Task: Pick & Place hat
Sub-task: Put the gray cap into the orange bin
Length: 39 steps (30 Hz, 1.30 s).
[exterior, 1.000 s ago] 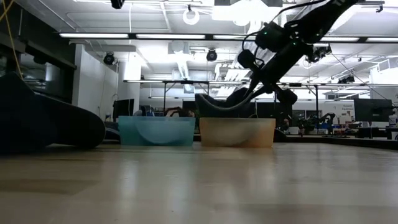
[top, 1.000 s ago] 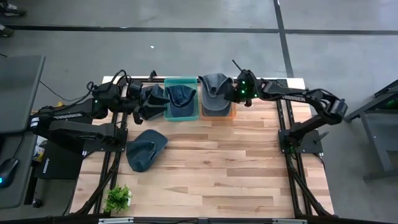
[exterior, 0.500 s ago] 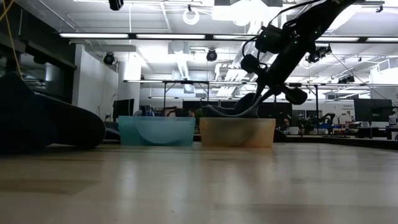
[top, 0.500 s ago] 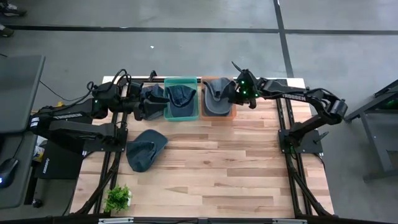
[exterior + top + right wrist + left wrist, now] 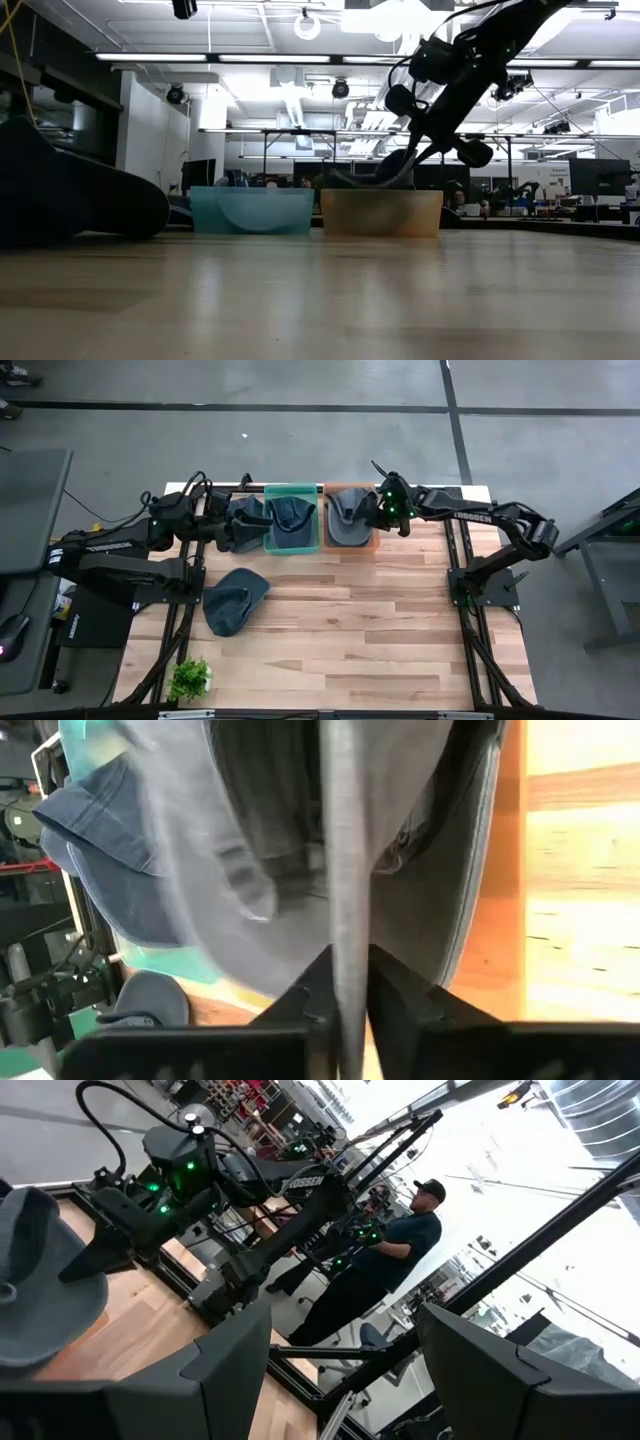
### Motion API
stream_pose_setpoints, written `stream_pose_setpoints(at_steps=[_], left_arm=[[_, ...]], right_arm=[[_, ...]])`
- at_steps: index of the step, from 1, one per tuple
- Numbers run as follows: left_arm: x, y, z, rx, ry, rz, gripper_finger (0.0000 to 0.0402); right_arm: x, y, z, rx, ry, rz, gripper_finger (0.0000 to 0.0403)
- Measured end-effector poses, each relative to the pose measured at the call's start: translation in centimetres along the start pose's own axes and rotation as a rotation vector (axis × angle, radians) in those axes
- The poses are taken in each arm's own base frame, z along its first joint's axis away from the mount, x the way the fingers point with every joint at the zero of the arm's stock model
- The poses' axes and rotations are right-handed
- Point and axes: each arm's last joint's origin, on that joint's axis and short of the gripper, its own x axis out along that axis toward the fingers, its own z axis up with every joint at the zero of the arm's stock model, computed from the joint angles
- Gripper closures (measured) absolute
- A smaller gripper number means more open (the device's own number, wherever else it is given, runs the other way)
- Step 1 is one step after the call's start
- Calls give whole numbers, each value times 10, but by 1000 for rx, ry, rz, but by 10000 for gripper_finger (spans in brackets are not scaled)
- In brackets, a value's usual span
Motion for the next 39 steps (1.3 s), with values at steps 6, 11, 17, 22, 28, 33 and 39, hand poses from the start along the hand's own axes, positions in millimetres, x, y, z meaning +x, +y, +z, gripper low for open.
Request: stream_pose_setpoints(at_steps=[6, 11, 17, 22, 28, 33, 39], left_arm=[[0, 0, 0, -1, 3, 3, 151], [0, 0, 0, -1, 2, 3, 151], [0, 0, 0, -8, -2, 7, 151], [0, 0, 0, -18, -4, 8, 151], [0, 0, 0, -23, -4, 9, 151], [0, 1, 0, -23, -3, 10, 151], [0, 1, 0, -23, -1, 11, 151]], right_arm=[[1, 4, -4, -26, -13, 13, 306], [2, 6, -5, -58, -9, 34, 252], [1, 5, -5, -100, 15, 36, 208], [-5, 6, -4, -131, 1, 43, 207], [-26, 3, 0, -166, -50, 34, 227], [-46, -2, 1, -202, -98, 9, 254], [-54, 1, -3, -350, -111, 25, 316]])
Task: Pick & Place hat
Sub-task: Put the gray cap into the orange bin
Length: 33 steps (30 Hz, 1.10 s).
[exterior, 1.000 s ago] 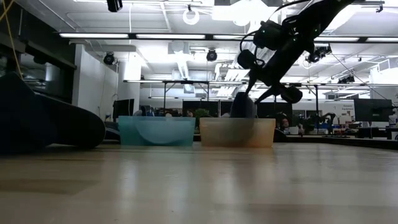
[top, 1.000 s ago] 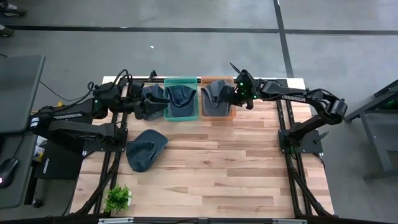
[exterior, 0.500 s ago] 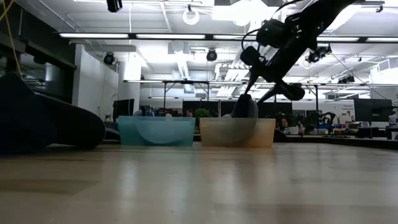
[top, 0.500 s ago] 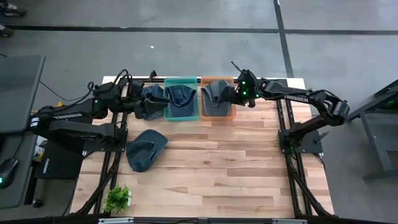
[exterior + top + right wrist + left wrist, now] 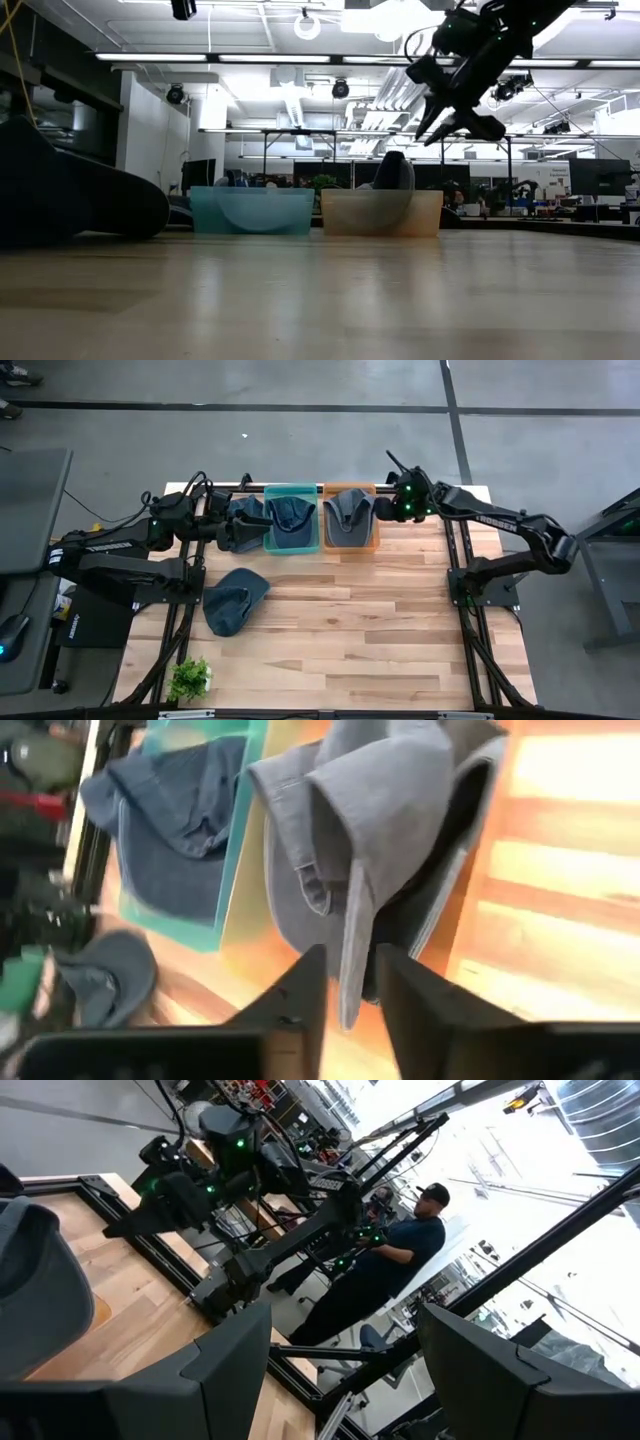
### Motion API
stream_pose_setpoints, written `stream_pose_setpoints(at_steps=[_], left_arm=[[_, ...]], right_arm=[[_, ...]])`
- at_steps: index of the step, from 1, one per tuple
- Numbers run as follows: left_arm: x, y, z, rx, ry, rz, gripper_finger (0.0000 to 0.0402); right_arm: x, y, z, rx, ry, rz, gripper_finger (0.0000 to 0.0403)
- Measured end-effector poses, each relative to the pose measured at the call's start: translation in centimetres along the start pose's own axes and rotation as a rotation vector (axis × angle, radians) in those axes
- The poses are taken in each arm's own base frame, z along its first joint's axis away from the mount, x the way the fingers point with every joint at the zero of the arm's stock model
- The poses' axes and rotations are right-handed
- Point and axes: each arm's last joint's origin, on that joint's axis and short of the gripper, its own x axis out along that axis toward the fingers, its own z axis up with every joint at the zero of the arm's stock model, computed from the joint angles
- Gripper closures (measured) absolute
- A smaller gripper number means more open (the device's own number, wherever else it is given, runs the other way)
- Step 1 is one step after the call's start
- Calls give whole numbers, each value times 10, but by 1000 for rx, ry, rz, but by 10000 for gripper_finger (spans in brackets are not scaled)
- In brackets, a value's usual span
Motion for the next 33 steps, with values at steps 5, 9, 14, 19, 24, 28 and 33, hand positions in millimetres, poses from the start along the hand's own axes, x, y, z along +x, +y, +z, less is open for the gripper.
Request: stream_pose_setpoints(at_steps=[5, 9, 14, 19, 24, 28, 33], left_arm=[[0, 0, 0, 0, 0, 0, 151], [0, 0, 0, 1, 1, 0, 151], [0, 2, -2, -2, 21, 23, 151], [0, 4, -4, -2, 38, 41, 151], [0, 4, -3, 2, 27, 51, 151], [0, 4, -3, 2, 23, 56, 151], [0, 5, -4, -3, 32, 66, 151]], right_arm=[[1, 5, -3, -168, -7, 12, 395], [2, 6, -4, -300, -59, -41, 399], [3, 10, -7, -483, -123, -122, 401], [7, 18, -9, -554, -167, -105, 402], [28, 16, -8, -535, -134, -118, 402], [47, 11, -9, -520, -97, -148, 402], [63, 3, -9, -465, -70, -198, 403]])
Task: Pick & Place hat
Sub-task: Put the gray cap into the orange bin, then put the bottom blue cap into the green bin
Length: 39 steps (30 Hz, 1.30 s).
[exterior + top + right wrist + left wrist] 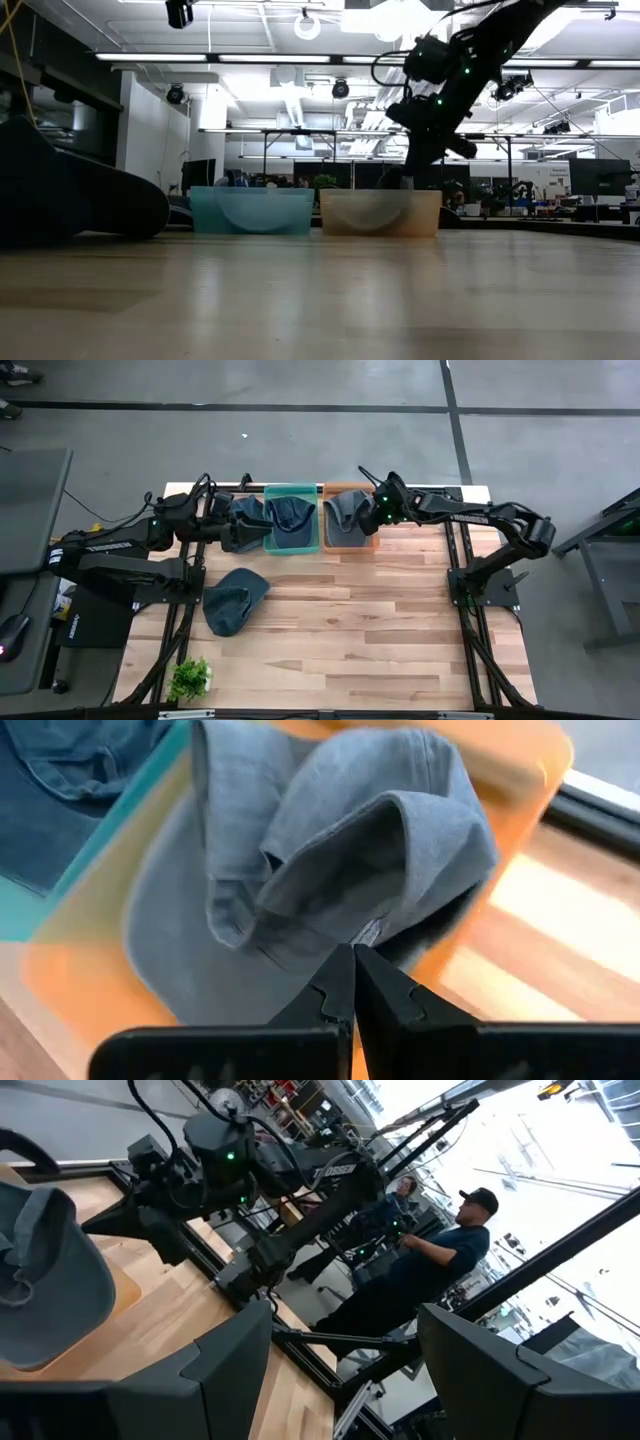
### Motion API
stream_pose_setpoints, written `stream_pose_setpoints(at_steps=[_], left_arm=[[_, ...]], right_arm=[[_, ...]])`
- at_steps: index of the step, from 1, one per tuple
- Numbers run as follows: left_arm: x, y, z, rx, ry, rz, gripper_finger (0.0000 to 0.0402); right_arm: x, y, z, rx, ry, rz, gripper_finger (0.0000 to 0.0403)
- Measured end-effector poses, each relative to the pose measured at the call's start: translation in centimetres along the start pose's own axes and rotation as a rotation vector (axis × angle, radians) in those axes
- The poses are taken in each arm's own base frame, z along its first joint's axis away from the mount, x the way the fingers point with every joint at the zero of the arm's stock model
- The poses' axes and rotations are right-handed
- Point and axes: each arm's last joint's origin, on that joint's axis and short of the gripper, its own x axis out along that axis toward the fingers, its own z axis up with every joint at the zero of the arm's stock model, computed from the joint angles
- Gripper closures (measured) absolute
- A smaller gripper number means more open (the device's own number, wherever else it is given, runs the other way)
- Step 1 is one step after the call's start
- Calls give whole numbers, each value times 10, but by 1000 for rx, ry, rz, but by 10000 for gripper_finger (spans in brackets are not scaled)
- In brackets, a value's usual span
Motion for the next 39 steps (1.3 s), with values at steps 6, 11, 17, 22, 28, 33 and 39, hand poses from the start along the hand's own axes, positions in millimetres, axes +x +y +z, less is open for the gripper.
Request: stream_pose_setpoints(at_steps=[6, 11, 17, 22, 28, 33, 39], left_arm=[[0, 1, -1, -2, 11, 15, 151], [0, 2, -1, -2, 9, 28, 151], [0, 2, -2, -2, 8, 31, 151], [0, 2, -2, -3, 10, 32, 151], [0, 2, -2, -3, 8, 33, 151], [0, 3, -2, -6, 9, 37, 151], [2, 4, -2, -26, 13, 43, 151]], right_arm=[[14, -3, -3, 46, 46, 6, 403], [22, -5, -6, 67, 84, 12, 403], [14, -4, -2, 68, 50, 28, 403], [3, -4, 2, 69, 18, 29, 403], [-16, -5, 5, 64, -25, 12, 403], [-41, -5, 6, 34, -74, 16, 403], [-84, 1, 5, -57, -163, 95, 403]])
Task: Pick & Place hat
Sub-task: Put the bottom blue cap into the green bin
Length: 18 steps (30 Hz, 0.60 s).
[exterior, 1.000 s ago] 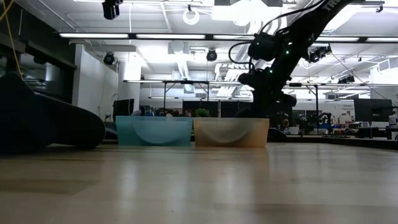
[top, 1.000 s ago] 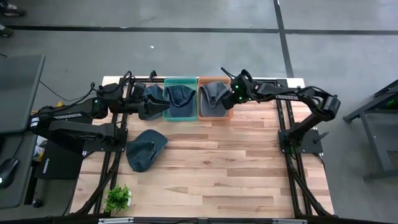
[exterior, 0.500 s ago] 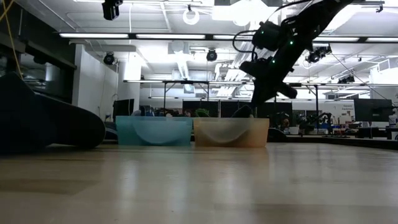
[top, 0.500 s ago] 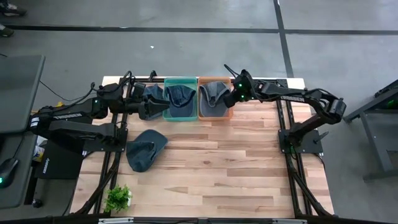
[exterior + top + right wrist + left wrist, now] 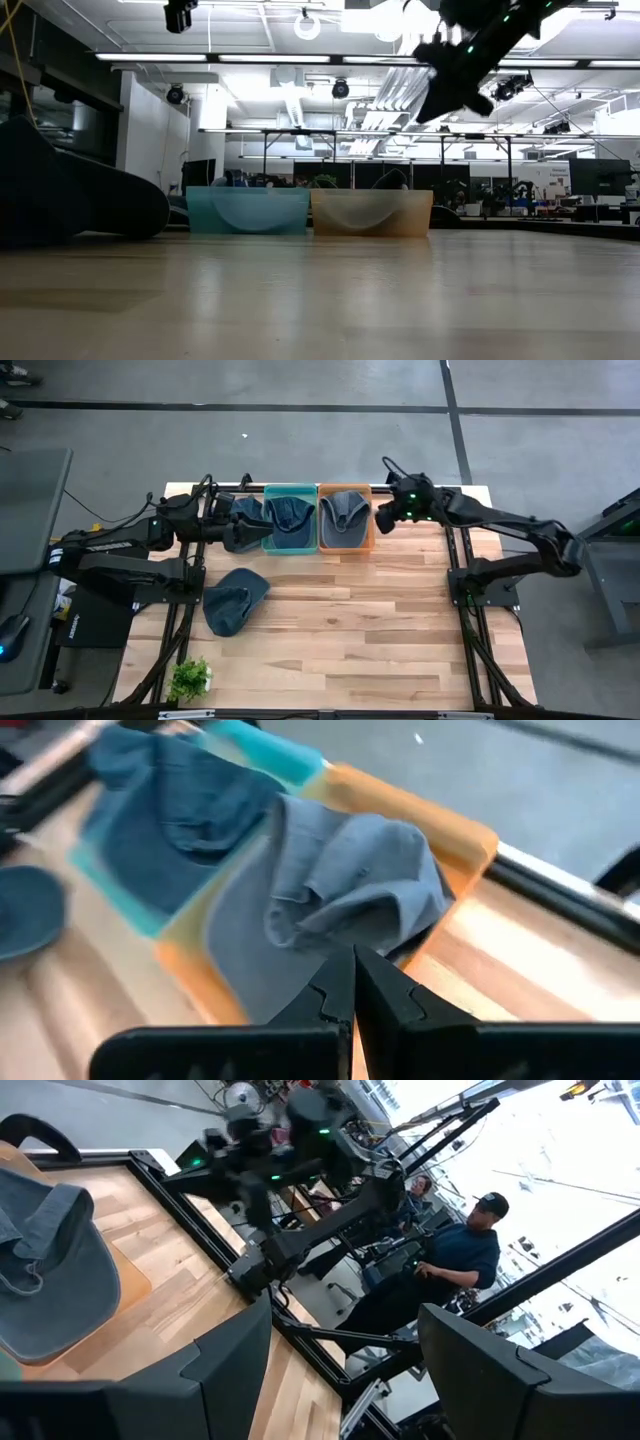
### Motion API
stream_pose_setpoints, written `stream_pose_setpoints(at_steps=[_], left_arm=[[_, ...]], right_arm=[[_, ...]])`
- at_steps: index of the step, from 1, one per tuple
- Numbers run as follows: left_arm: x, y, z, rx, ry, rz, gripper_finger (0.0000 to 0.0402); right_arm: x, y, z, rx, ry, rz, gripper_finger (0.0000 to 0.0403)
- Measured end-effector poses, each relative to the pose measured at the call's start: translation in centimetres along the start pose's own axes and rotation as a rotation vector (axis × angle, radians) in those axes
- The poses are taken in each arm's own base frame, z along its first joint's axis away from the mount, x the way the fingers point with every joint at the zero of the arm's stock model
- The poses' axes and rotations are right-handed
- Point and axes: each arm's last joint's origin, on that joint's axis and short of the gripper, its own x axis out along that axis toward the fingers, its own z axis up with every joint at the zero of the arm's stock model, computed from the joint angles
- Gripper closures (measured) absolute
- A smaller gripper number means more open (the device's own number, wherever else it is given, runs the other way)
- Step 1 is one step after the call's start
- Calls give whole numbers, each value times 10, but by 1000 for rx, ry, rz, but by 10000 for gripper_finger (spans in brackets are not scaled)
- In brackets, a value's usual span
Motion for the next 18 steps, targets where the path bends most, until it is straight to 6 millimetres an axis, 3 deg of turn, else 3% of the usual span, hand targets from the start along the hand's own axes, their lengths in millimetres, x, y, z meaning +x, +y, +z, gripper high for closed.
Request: stream_pose_setpoints(at_steps=[10, 18], left_arm=[[22, 14, -10, -52, 69, 89, 151], [32, 12, -30, -104, 50, 214, 151]], right_arm=[[-67, 6, -6, -135, -105, 87, 403], [-98, -1, -17, -198, -92, 174, 403]])
